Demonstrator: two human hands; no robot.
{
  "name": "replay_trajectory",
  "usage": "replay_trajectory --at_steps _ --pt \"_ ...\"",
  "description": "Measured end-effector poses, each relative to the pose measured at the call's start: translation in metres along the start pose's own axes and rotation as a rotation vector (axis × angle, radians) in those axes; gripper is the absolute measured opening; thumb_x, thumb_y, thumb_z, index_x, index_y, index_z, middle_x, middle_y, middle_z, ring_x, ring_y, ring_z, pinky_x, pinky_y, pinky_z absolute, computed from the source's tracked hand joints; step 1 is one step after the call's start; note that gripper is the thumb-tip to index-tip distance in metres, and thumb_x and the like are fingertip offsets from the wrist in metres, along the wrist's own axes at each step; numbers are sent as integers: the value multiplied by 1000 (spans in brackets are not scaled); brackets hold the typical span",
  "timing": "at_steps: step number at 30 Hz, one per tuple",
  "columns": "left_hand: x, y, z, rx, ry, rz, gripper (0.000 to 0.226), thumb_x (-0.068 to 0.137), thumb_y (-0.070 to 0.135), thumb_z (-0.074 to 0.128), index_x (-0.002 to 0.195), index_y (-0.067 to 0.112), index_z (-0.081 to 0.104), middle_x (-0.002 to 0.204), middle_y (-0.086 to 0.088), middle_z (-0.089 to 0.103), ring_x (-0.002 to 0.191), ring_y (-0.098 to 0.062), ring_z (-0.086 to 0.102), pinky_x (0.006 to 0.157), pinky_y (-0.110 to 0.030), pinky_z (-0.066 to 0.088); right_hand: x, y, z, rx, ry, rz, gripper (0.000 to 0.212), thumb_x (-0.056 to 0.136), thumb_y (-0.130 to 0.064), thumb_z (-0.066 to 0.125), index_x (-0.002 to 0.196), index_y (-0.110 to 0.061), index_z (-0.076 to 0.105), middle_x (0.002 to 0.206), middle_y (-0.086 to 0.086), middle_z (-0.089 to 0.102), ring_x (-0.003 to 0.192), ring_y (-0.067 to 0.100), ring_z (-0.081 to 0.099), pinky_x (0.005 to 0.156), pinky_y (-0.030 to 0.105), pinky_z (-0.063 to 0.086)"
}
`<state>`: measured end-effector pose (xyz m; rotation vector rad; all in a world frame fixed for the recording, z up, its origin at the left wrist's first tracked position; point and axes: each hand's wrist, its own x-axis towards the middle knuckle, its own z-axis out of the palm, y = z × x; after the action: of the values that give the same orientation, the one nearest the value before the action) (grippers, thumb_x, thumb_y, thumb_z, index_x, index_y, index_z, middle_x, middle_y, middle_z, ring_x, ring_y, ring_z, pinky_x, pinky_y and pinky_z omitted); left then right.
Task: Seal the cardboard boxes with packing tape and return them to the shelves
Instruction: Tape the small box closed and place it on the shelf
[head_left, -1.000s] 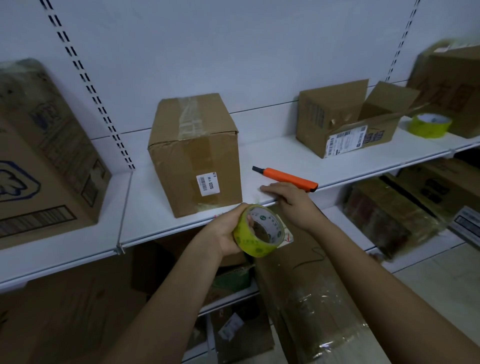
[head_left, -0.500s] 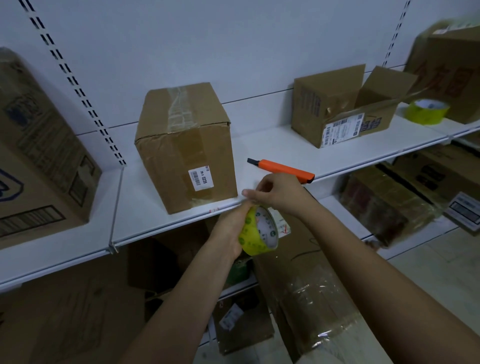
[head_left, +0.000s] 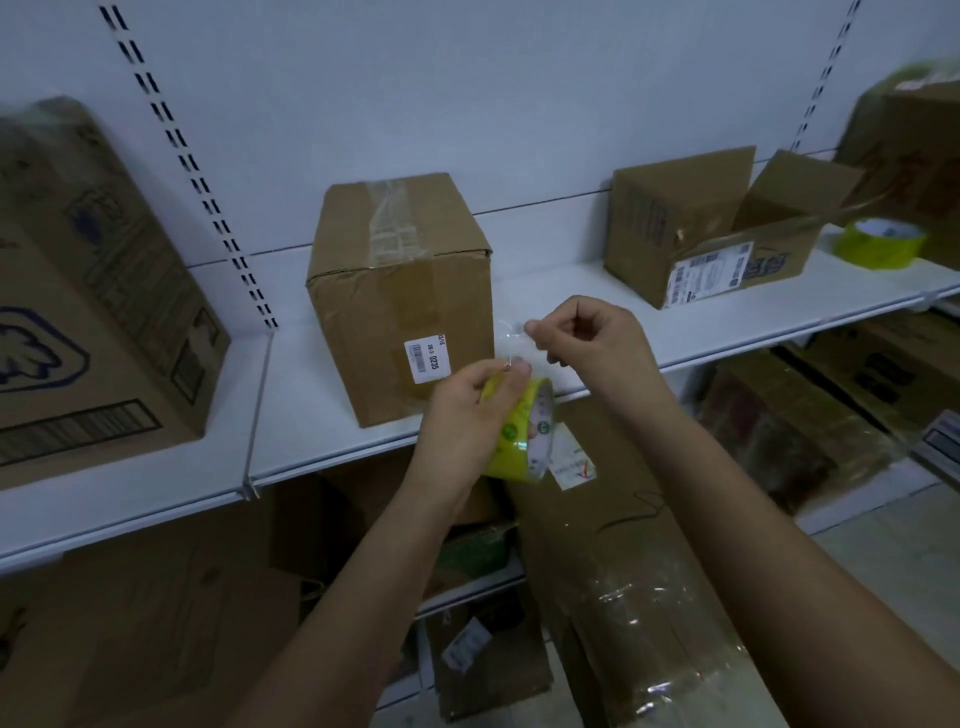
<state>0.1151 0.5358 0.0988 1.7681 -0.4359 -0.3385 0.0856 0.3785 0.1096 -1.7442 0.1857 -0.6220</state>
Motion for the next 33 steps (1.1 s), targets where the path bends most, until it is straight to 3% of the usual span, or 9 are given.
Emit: replay_trajectory --at_steps 3,5,7,9,12,16,21,25,33 --pt "-5 20 -21 140 79 174 21 93 46 64 112 38 68 101 12 74 92 -5 70 83 -30 56 3 -24 9 47 50 -17 22 85 -19 77 80 2 71 61 -4 66 57 9 60 59 23 50" --pt "-10 35 -36 201 136 240 47 91 47 66 135 34 57 105 11 74 96 1 67 82 -23 54 5 -43 16 74 90 -50 25 85 -20 77 85 5 71 68 7 69 58 7 61 59 21 52" --pt "-17 53 -57 262 185 285 68 89 46 68 149 26 43 74 9 74 75 6 65 66 -16 52 4 -60 25 88 130 -92 26 86 -22 76 85 4 72 74 13 70 58 5 61 58 20 51" --pt "-22 69 -82 266 181 348 63 89 40 69 146 26 47 58 7 69 63 3 65 61 -17 52 3 -75 35 131 164 -103 26 87 -24 75 84 1 72 74 15 69 59 5 59 61 22 50" --pt "-32 89 -122 316 119 435 59 87 39 70 142 31 51 67 -2 73 65 -19 68 67 -32 57 2 -91 49 232 201 -93 23 88 -24 75 78 -4 72 66 13 64 60 9 56 62 23 48" --pt "-37 103 -160 477 -8 505 55 82 34 73 136 29 58 55 23 55 54 4 51 59 -6 36 1 -94 68 260 252 -96 20 87 -29 77 74 -14 72 66 5 67 61 9 57 61 27 46" --pt "-23 93 -211 763 96 495 38 78 50 73 115 43 71 95 30 67 89 7 63 78 -20 51 9 -81 50 256 531 8 14 92 -34 69 82 -23 69 70 -12 67 64 -3 62 74 29 59" --pt "-6 79 -239 885 204 432 27 78 53 74 104 43 75 101 19 73 89 -1 67 78 -38 57 16 -69 36 180 535 -33 14 94 -36 65 89 -24 69 79 -12 67 72 -3 64 66 10 51" --pt "30 70 -242 992 216 455 30 78 59 71 105 48 72 92 19 69 78 -2 62 60 -23 44 12 -45 53 228 666 16 12 92 -32 69 89 -20 71 82 -9 69 71 -3 65 56 6 47"
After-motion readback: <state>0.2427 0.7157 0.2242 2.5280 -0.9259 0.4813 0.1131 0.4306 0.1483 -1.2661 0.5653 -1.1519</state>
